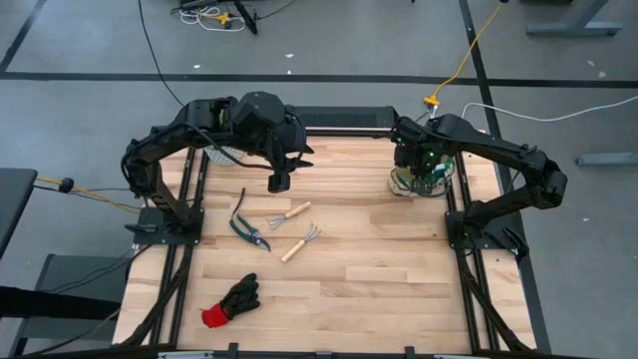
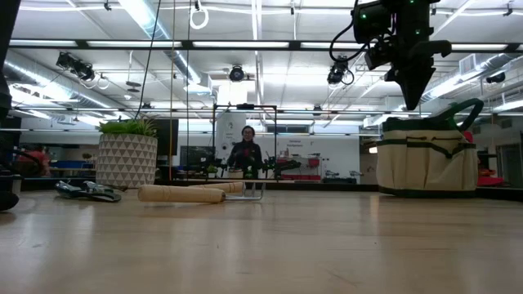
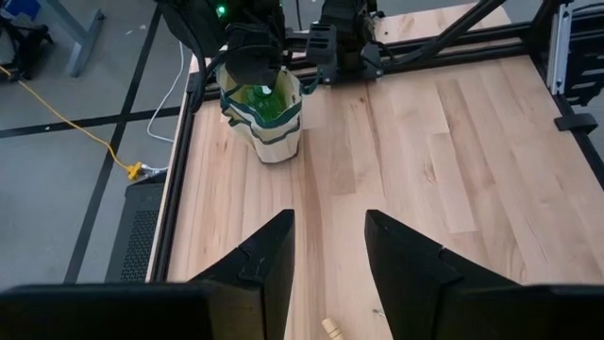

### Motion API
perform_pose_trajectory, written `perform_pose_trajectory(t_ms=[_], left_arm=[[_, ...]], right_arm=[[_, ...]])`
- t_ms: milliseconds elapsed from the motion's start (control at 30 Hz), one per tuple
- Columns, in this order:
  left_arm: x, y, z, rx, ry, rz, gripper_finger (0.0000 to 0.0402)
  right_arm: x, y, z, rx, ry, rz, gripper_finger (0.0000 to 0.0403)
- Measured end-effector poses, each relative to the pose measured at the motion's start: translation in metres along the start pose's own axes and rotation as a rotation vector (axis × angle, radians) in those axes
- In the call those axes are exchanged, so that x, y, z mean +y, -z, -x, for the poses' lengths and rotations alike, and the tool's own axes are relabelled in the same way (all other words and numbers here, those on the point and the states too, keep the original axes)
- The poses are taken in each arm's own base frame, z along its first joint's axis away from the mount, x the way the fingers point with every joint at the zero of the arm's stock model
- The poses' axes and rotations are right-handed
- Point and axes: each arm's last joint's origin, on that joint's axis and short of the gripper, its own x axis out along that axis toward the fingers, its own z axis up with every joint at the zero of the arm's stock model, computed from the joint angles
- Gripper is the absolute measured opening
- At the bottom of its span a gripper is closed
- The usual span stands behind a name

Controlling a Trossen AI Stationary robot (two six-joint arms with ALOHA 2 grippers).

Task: Pick & Place Garden tools in Gardening bag
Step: Put the green spray bottle into the brown gardening bag

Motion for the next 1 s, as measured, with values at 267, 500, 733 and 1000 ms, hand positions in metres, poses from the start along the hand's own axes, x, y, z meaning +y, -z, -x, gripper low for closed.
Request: perform_pose_trajectory(t_ms=[267, 500, 733, 1000], left_arm=[[0.021, 0.005, 0.000, 0.016, -0.059, 0.041, 0.0139], [0.029, 0.008, 0.001, 0.021, -0.081, 0.058, 0.0140], [0.030, 0.008, 0.001, 0.023, -0.082, 0.029, 0.0140], [0.033, 0.009, 0.001, 0.025, -0.090, 0.034, 0.0140]], right_arm=[[0.000, 0.001, 0.000, 0.010, 0.017, 0.000, 0.0033], [-0.002, 0.002, 0.000, 0.035, 0.069, 0.009, 0.0058], [-0.001, 0.002, 0.000, 0.044, 0.068, 0.013, 0.0101], [0.000, 0.006, 0.000, 0.085, 0.064, 0.024, 0.0145]])
